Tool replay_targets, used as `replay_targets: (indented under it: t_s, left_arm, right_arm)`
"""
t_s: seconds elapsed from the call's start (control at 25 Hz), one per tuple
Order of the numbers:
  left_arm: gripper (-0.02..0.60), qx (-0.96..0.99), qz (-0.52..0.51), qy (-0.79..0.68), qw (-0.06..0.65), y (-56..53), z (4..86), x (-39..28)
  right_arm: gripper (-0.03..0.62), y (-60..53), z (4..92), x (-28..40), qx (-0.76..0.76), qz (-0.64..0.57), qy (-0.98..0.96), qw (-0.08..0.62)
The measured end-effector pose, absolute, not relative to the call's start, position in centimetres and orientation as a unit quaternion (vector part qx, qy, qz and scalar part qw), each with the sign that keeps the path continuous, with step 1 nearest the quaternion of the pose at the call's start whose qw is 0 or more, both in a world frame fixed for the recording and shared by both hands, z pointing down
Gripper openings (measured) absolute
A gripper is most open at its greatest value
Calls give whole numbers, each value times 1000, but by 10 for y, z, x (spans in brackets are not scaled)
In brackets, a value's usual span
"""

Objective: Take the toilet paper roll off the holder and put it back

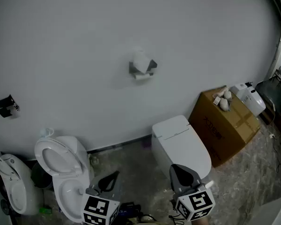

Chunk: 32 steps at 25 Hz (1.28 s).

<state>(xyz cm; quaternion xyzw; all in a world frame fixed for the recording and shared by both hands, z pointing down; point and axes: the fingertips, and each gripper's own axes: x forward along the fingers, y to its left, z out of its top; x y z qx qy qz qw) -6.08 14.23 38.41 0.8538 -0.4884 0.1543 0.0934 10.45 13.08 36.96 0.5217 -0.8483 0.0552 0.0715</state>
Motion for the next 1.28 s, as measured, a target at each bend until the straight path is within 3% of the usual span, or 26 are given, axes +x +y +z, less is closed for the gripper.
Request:
replay_targets:
  t_s: [0.8, 0.84, 0.88, 1.04, 1.28]
  left_arm:
    - [-4, 849, 135, -504, 79, 135, 380, -63]
    - [66, 850, 136, -502, 79, 136, 380, -61]
    - [84, 851, 137, -501, 79, 137, 380, -59]
    - [106, 851, 131, -503, 79, 140, 378, -55]
    - [107, 847, 125, -510, 81, 146, 374, -47]
  right_arm:
    - [6, 127, 367, 109, 526, 69, -846, 59]
    - [7, 128, 367, 110, 526, 69, -846, 58]
    - [9, 129, 367, 110, 525, 71, -847, 56]
    - [108, 130, 365, 110, 517, 80, -851, 41]
    - [118, 133, 365, 120, 513, 81, -853, 46]
